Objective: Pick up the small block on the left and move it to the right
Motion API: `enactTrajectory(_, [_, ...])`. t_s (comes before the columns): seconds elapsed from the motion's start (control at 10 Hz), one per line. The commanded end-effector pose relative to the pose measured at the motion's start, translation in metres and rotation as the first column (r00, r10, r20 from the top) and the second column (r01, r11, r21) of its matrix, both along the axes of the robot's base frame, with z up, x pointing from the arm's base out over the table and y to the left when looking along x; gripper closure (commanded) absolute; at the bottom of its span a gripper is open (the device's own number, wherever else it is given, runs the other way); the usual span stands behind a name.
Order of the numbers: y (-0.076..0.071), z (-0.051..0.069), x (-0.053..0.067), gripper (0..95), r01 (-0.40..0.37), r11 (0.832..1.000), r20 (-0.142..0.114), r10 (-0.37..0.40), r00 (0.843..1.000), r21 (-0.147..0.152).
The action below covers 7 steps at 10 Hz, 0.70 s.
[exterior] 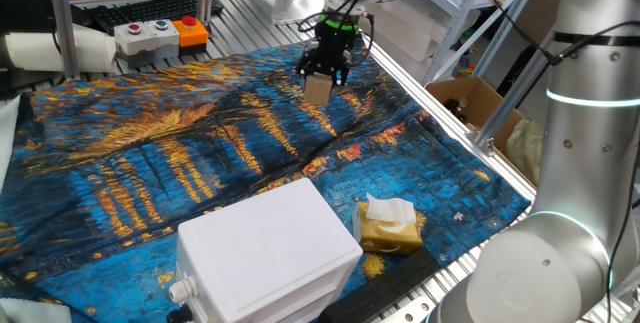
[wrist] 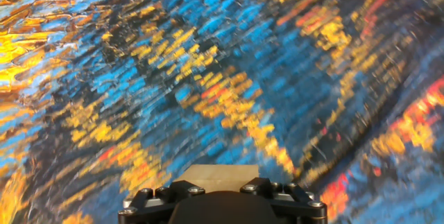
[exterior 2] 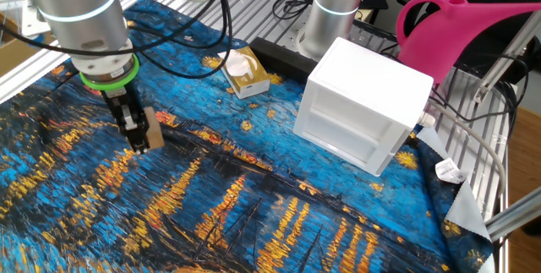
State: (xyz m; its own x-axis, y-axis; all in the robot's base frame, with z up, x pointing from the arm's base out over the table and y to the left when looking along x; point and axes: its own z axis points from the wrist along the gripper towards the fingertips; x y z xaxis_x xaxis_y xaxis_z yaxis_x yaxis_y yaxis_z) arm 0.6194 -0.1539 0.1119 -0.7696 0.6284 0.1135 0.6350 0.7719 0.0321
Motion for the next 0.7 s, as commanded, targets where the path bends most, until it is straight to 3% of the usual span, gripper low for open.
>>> enactTrajectory(0.1, [0.0036, 0.0025, -0.0018, 95.0, 0.005, 1.000, 0.002, -0.005, 1.000, -0.005])
enactTrajectory(0.7, [0.0041, 0.0024, -0.0006, 95.0, 0.008, 1.000, 0.000, -0.008, 1.000, -0.001])
